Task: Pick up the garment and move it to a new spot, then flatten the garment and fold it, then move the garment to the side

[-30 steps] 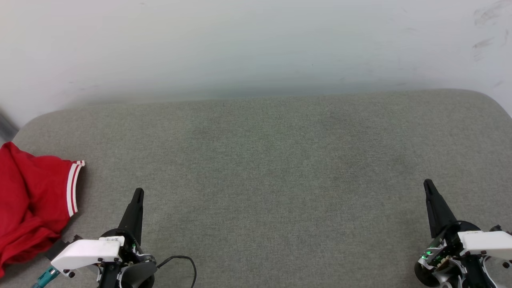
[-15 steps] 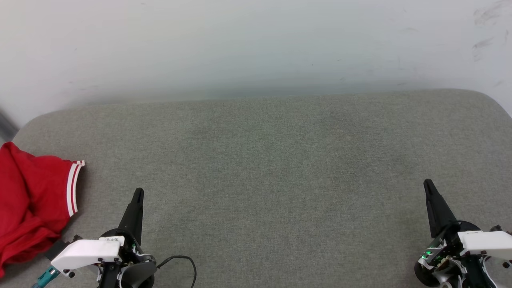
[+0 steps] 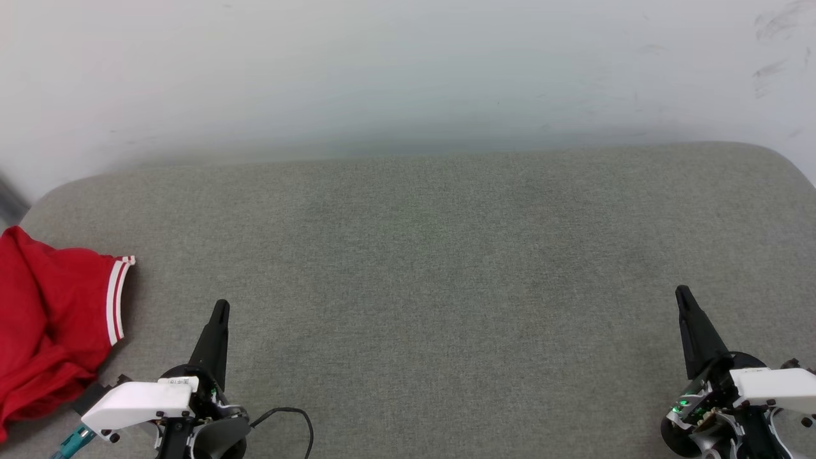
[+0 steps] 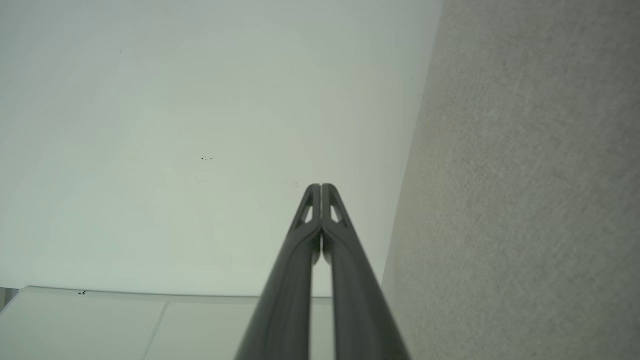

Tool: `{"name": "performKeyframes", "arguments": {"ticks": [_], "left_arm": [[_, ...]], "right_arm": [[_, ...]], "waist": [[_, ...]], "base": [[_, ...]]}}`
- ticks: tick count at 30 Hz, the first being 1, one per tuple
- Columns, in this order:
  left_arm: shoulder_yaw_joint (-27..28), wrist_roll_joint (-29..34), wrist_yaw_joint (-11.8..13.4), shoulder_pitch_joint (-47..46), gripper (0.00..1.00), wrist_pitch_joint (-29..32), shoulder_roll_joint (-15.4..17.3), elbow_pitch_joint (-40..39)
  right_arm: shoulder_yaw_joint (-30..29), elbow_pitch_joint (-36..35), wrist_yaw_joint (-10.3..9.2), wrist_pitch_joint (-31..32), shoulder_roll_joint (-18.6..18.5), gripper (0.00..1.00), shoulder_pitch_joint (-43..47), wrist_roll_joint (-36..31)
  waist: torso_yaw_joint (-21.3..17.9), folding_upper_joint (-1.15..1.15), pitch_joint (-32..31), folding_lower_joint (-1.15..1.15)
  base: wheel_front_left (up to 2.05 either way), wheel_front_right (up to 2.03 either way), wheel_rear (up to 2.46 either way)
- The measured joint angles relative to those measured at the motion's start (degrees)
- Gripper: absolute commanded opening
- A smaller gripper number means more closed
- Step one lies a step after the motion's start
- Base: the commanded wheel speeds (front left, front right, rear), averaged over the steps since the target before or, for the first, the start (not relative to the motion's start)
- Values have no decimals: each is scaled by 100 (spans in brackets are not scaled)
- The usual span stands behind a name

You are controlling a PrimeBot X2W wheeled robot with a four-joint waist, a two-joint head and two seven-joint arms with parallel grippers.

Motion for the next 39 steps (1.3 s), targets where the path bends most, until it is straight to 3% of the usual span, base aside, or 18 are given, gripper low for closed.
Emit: {"name": "performKeyframes", "arguments": {"ticks": [6, 7, 13, 24, 39], "left_arm": [[-1, 0, 0, 0, 0, 0, 0, 0], [-2, 0, 0, 4, 100, -1, -2, 9], [-66, 0, 2, 238, 100, -30, -24, 193], [-476, 241, 2, 238, 100, -356, -9, -178], [-806, 2007, 2, 290, 100, -726, 48, -652]], "right_arm": [[0, 0, 1, 0, 0, 0, 0, 0], [0, 7, 0, 0, 1, 100, 5, 0], [33, 177, -1, -48, 13, 100, 265, 0], [249, -188, -1, -358, 15, 100, 370, -369], [407, -517, -1, -716, -101, 100, 419, -2308]], "waist": [[0, 0, 0, 0], [0, 0, 0, 0], [0, 0, 0, 0], [15, 0, 3, 0], [42, 0, -20, 0]], "base": [[0, 0, 0], [0, 0, 0], [0, 0, 0], [0, 0, 0], [0, 0, 0]]}}
